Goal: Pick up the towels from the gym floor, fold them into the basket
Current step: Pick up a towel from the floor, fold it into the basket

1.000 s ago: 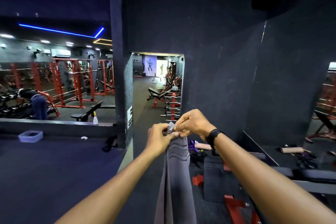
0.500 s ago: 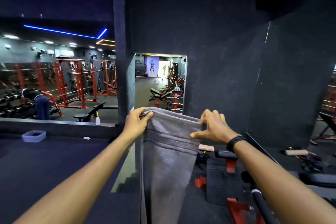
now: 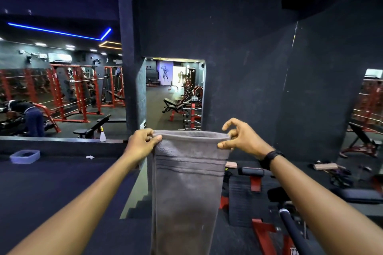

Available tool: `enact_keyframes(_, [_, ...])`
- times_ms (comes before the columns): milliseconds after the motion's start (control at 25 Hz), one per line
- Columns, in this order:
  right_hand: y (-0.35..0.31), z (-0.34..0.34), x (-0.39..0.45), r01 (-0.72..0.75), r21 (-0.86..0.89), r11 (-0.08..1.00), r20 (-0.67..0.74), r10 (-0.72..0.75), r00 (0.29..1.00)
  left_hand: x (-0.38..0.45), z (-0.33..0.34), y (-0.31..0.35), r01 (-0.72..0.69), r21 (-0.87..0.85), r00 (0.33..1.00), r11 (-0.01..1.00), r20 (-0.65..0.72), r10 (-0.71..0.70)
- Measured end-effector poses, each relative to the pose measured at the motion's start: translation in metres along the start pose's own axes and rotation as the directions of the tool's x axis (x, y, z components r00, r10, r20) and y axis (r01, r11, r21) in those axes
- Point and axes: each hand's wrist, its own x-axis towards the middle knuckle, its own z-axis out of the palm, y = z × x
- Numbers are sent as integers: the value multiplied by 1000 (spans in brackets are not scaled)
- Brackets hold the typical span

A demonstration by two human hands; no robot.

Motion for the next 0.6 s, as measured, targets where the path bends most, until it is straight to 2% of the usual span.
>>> enact_keyframes(80, [1,-3,-12,-130,-144,981,216,159,963,-12,-1,7,49,81,955,996,289,-70])
enact_keyframes(120, [-4,-8,-15,-141,-202,969,288,197,937,-16,0,17,61,54,921,997,383,-77])
enact_keyframes(160, [-12,-14,-15,-125,-172,977,299,173,939,-17,1,31,76,-65,918,995,394,-45])
enact_keyframes(200, [-23,-20,-12,-77,-47,996,221,85,971,-15,2,46,48,-259,964,965,263,23])
enact_keyframes(240, [-34,-28,-5,-3,141,990,60,-5,998,-11,2,64,-2,-459,998,888,53,29])
enact_keyframes(280, [-46,-38,3,60,321,945,-90,-33,995,-5,-1,81,-62,-614,996,787,-87,11])
enact_keyframes(320, [-54,-43,9,77,413,907,-138,-21,990,2,-1,91,-78,-662,996,745,-89,25])
enact_keyframes(400, [-57,-33,5,-78,316,946,5,80,997,-1,3,93,15,-555,994,831,98,48])
enact_keyframes(440, [-42,-25,3,-153,288,945,91,132,987,-4,5,83,95,-506,983,857,182,-1])
enact_keyframes(520, [-17,-3,-6,-272,395,878,217,199,956,-11,11,63,248,-486,950,838,291,-112])
enact_keyframes(600, [10,27,-15,-367,459,809,347,217,913,-19,21,59,302,-459,925,835,355,-139])
